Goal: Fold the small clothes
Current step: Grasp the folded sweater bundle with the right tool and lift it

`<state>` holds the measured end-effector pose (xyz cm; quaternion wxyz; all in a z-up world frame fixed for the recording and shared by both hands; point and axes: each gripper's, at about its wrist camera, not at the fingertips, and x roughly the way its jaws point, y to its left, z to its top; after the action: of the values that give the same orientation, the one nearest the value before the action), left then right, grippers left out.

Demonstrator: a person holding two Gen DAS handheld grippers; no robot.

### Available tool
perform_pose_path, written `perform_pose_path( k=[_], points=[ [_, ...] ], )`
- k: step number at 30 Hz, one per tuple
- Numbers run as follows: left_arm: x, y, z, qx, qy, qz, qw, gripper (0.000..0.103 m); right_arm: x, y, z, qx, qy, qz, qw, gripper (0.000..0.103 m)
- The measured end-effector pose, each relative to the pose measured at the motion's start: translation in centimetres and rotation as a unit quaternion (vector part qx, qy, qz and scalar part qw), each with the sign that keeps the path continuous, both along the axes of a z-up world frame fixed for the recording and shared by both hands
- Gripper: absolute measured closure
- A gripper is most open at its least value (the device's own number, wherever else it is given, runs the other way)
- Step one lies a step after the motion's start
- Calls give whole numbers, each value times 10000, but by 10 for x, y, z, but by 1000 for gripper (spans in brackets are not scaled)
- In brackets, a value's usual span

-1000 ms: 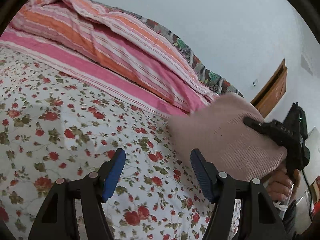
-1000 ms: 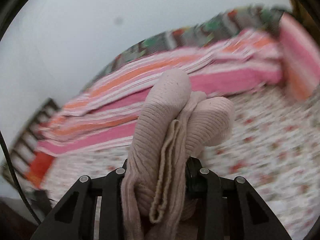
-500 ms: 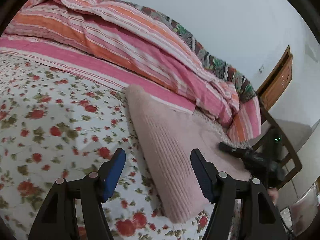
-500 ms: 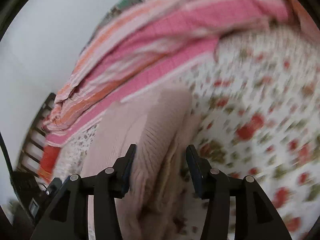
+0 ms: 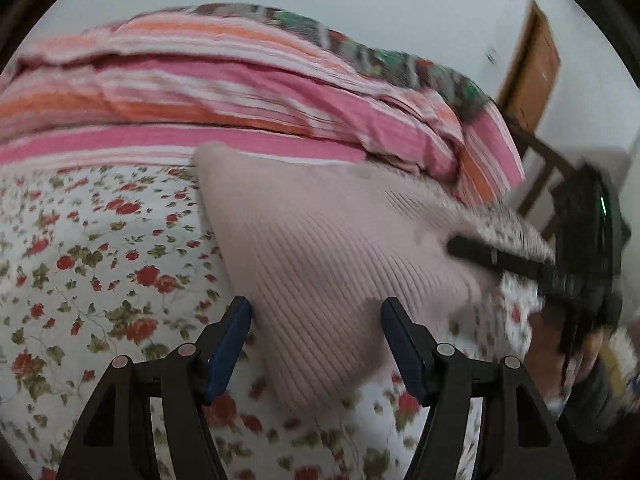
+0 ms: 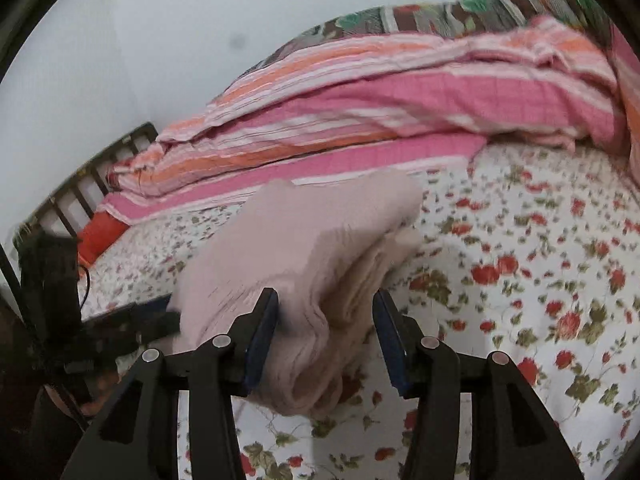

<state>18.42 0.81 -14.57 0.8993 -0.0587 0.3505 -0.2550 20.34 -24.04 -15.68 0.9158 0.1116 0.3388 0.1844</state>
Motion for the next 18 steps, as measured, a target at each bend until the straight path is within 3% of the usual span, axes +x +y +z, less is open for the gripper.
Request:
perform_pose_path(
  k=[4, 6, 12, 18],
  points=[
    [-15, -8, -6, 446, -145, -29, 9989, 37, -4, -15, -3, 438, 128, 7, 9990, 54],
    [-18, -11, -9, 526, -123, -33, 9985, 37, -8, -15, -2, 429, 104, 13, 9990, 54],
    [-31, -38, -10, 1316, -456, 23, 9903, 33, -17, -4, 2, 378, -11, 154, 9992, 54],
    [-28, -50, -13, 1408, -596, 471, 9871, 30, -16, 3, 1, 505, 54, 195, 9985, 54]
  ],
)
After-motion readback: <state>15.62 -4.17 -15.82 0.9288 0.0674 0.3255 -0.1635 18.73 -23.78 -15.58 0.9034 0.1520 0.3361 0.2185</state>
